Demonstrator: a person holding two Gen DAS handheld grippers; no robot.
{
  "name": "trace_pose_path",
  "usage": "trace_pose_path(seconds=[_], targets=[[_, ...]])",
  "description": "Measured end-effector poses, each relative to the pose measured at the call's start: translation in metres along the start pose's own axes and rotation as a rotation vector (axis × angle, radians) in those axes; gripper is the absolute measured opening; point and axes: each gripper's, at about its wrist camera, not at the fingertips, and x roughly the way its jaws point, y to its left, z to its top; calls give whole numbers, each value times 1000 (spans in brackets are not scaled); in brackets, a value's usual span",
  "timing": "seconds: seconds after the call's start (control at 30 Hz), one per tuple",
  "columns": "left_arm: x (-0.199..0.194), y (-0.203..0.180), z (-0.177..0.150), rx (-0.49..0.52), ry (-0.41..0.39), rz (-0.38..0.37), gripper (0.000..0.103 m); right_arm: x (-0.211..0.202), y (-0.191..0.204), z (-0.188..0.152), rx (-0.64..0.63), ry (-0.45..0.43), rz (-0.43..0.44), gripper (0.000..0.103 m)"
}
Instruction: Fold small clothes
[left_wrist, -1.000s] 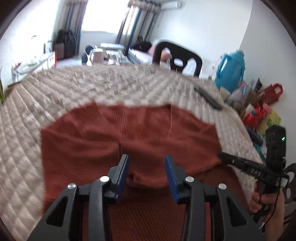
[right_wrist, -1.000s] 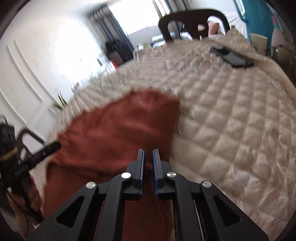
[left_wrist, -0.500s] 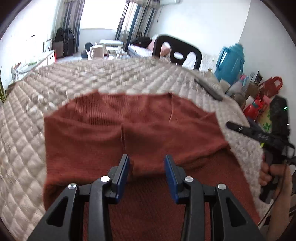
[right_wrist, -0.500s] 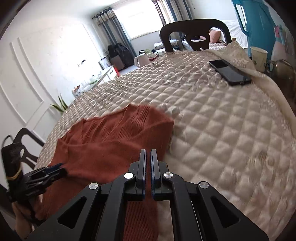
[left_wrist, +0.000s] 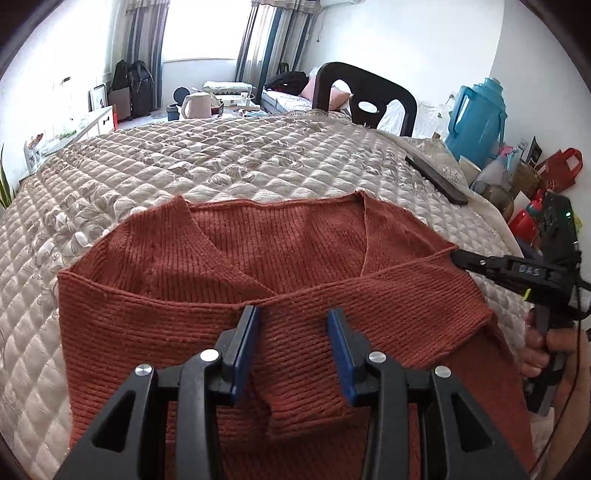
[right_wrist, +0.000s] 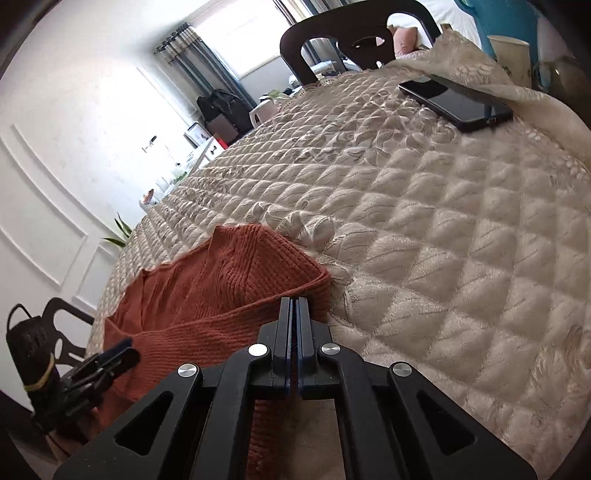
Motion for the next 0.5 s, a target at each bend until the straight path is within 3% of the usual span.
trace_pose_path(seconds=[0.2, 0.3, 0.37, 0.5], targets=[[-16, -2, -5, 1, 4, -20, 42, -40, 34, -22, -142, -11, -4, 3], [-25, 0, -17, 16, 4, -32, 44, -38, 39, -43, -242, 59, -88, 3], [-23, 5, -25, 12, 16, -31, 44, -34, 29, -52, -240, 76, -138, 7], [-41, 16, -31, -20, -4, -33, 44, -51, 22, -54, -197, 39, -134, 8]])
